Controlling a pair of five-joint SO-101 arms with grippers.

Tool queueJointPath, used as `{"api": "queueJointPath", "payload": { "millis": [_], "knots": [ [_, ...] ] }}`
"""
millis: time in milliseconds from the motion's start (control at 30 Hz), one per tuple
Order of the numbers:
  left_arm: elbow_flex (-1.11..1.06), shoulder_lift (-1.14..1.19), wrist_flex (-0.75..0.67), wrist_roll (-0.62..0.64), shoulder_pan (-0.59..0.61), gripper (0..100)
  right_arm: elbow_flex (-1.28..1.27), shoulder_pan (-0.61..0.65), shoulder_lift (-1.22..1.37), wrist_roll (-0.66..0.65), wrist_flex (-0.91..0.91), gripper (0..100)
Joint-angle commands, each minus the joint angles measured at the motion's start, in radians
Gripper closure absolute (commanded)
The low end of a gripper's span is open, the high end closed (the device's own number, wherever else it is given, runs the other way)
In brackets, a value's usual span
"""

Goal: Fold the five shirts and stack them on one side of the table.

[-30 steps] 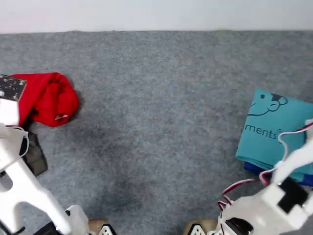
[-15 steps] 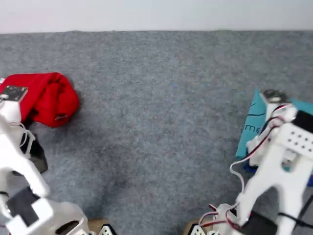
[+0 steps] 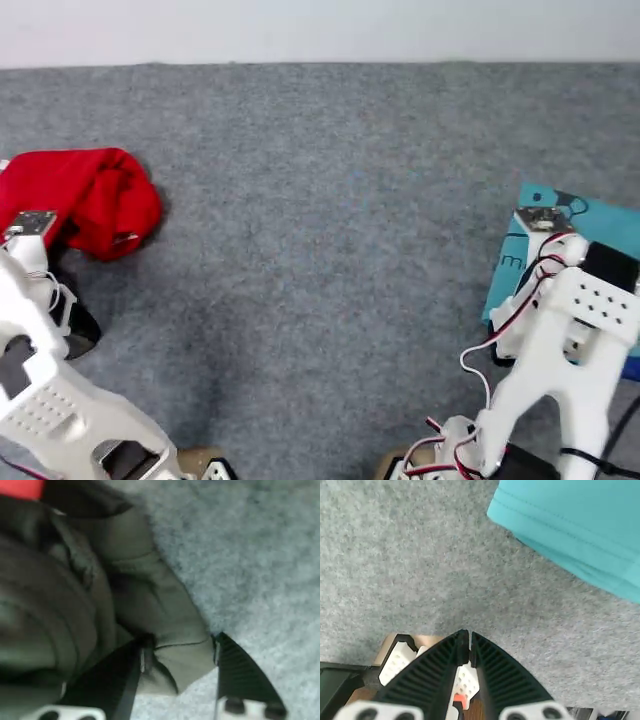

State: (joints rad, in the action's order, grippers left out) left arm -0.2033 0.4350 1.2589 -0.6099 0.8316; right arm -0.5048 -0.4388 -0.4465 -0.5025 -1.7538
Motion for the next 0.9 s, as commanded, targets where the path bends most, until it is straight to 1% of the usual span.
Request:
{"api": "queueJointPath", "payload": {
  "millis": [0,67,167,267,367,467,567,667,767,867],
  "knots": [
    [0.033,0.087,-0.068,0.017,-0.021,89,0.005,0.010,-0.045,0.011,-0.042,99.0],
    [0.036,0.084,-0.043,0.003,-0.063,98,0.005,0.010,-0.045,0.011,-0.042,99.0],
    [0.036,0.011,0.061,0.005,-0.146,99,0.005,0.010,-0.047,0.012,-0.042,99.0],
    [0.031,-0.138,0.150,0.009,-0.230,99,0.005,0.010,-0.047,0.012,-0.042,99.0],
    [0.028,-0.347,0.227,0.072,-0.311,99,0.005,0.010,-0.047,0.012,-0.042,99.0],
    [0.018,-0.560,0.245,0.144,-0.407,99,0.002,0.010,-0.047,0.012,-0.042,99.0],
    [0.019,-0.752,0.253,0.241,-0.559,99,-0.015,0.010,-0.047,0.012,-0.042,99.0],
    [0.021,-0.879,0.253,0.373,-0.767,99,-0.032,0.010,-0.047,0.012,-0.042,99.0],
    [0.025,-0.922,0.230,0.493,-0.990,99,-0.037,0.010,-0.047,0.012,-0.042,99.0],
    [0.024,-0.907,0.152,0.568,-1.157,99,-0.037,0.010,-0.047,0.012,-0.042,99.0]
  ]
}}
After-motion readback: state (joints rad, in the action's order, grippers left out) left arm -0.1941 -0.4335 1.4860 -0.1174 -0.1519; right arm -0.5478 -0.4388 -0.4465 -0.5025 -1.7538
